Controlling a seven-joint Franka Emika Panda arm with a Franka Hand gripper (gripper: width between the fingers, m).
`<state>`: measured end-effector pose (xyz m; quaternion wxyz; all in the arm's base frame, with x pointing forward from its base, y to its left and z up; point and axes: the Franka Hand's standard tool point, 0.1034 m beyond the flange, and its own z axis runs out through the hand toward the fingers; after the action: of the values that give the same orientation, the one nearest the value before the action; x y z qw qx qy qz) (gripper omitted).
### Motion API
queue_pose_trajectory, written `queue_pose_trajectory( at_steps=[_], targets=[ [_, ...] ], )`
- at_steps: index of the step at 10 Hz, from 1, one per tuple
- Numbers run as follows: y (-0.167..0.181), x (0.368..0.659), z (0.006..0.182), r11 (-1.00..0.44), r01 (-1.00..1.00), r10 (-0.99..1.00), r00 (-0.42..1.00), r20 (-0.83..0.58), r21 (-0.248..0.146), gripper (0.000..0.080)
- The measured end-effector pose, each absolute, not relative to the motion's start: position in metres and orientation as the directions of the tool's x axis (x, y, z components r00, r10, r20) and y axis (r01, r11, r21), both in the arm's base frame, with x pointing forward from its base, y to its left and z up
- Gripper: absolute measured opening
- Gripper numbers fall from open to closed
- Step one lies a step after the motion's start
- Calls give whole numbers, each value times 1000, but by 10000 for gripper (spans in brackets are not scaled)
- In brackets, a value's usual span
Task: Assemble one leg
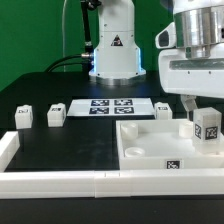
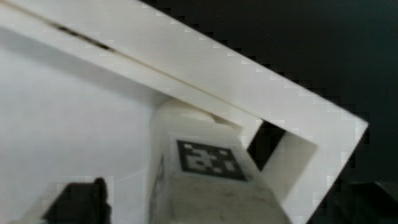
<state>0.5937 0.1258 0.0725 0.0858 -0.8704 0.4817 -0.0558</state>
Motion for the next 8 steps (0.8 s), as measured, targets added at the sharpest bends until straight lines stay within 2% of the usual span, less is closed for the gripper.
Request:
queue_pose_trajectory(
  at_steps=[2, 4, 6, 8],
  targets=[
    [127, 593, 72, -730, -657, -677, 733, 66, -189, 644],
    [127, 588, 69, -923, -364, -377, 921, 99, -127, 649],
    [127, 587, 68, -978, -186, -196, 974, 111, -91, 649],
    [125, 587, 68, -996, 81, 75, 989, 128, -36, 649]
  ],
)
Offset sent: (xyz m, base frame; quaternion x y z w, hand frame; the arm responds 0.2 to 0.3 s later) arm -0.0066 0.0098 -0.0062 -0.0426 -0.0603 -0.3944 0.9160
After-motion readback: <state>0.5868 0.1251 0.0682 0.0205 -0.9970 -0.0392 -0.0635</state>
